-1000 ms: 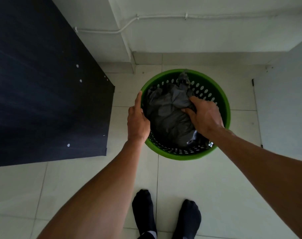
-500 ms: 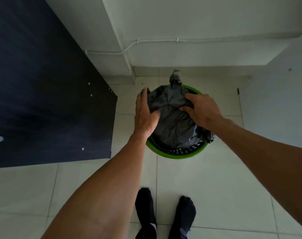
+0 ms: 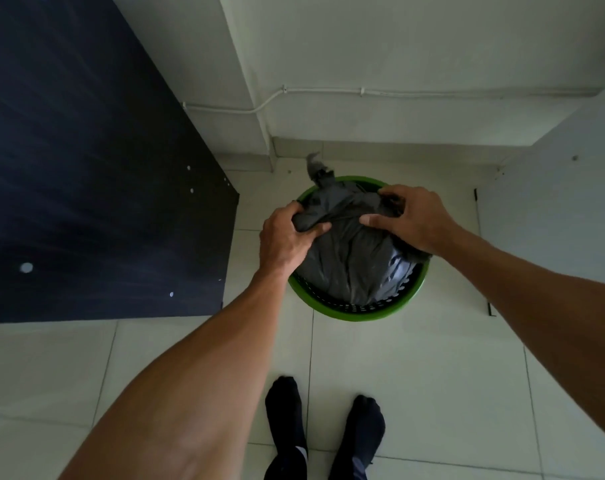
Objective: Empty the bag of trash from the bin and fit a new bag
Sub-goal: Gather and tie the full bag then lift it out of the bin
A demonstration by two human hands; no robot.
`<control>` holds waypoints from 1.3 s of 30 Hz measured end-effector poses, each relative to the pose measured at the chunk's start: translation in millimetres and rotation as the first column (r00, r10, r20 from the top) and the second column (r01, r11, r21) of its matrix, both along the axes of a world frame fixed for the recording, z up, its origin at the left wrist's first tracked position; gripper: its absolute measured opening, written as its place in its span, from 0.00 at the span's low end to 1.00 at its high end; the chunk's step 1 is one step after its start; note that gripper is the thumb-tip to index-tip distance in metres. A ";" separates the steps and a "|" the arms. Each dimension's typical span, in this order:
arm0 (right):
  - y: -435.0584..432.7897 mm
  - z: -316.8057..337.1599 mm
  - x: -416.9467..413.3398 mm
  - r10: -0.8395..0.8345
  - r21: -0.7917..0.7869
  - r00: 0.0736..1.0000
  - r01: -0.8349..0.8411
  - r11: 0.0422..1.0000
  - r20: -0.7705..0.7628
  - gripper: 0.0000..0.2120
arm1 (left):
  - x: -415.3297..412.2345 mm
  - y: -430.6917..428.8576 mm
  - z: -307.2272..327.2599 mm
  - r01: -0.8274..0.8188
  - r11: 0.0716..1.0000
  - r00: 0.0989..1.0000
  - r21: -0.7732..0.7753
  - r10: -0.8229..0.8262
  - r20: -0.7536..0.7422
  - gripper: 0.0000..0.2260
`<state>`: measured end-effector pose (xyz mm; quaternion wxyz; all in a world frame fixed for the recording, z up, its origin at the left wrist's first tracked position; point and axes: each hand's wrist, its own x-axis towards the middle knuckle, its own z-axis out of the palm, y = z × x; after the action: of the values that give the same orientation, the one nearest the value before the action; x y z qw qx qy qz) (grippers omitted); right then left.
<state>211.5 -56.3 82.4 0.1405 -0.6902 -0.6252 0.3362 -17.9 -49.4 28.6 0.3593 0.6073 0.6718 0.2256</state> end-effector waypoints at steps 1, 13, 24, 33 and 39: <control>-3.0 -1.8 3.4 -0.038 -0.049 0.999 0.036 0.998 -0.025 0.41 | -1.9 -1.4 1.2 -0.044 0.999 0.999 0.001 0.044 0.027 0.18; -48.8 -38.6 16.5 -0.230 -0.153 0.929 0.192 0.969 -0.292 0.66 | 7.6 -4.1 12.0 -0.162 0.984 0.987 -0.080 0.162 0.003 0.17; -42.3 -31.6 6.0 -0.546 -0.223 0.672 0.509 0.831 -0.501 0.35 | 12.1 -7.4 45.6 0.128 0.947 0.984 -0.296 -0.083 0.160 0.64; -48.0 8.2 7.4 -0.314 -0.223 0.749 0.224 0.949 -0.584 0.56 | -1.0 -7.7 71.8 0.086 0.940 0.974 -0.329 -0.010 0.226 0.60; -59.0 76.3 16.3 -0.135 -0.172 0.906 0.071 0.983 -0.400 0.66 | -0.9 -29.7 143.1 0.146 0.877 0.949 -0.457 0.008 0.316 0.60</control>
<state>227.7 -115.4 158.7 0.2328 -0.6451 -0.5166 0.5126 -18.8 -79.1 171.7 0.6055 0.4816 0.6195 0.1330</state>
